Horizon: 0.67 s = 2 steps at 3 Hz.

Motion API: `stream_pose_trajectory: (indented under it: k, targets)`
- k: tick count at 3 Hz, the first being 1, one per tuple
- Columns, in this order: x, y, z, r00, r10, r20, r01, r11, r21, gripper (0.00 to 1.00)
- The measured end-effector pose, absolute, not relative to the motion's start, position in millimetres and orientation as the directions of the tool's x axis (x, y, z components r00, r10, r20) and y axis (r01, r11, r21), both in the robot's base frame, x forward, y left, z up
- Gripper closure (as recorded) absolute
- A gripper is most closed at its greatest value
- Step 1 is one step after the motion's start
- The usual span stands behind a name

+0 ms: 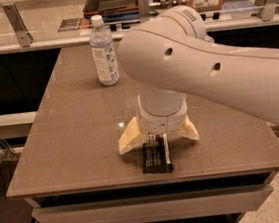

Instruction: Move rxbar chocolate near blue plastic bottle

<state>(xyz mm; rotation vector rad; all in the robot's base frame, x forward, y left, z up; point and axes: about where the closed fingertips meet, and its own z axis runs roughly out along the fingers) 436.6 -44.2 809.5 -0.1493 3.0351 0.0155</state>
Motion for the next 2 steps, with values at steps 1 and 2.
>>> stream_pose_trajectory:
  k: [1, 2]
  targets:
    - [437.9, -43.2, 806.7, -0.992, -0.090, -0.089, -0.091, 0.996, -0.002, 0.16]
    - [433.9, -42.6, 800.5, -0.993, -0.099, -0.070, -0.099, 0.995, 0.002, 0.38]
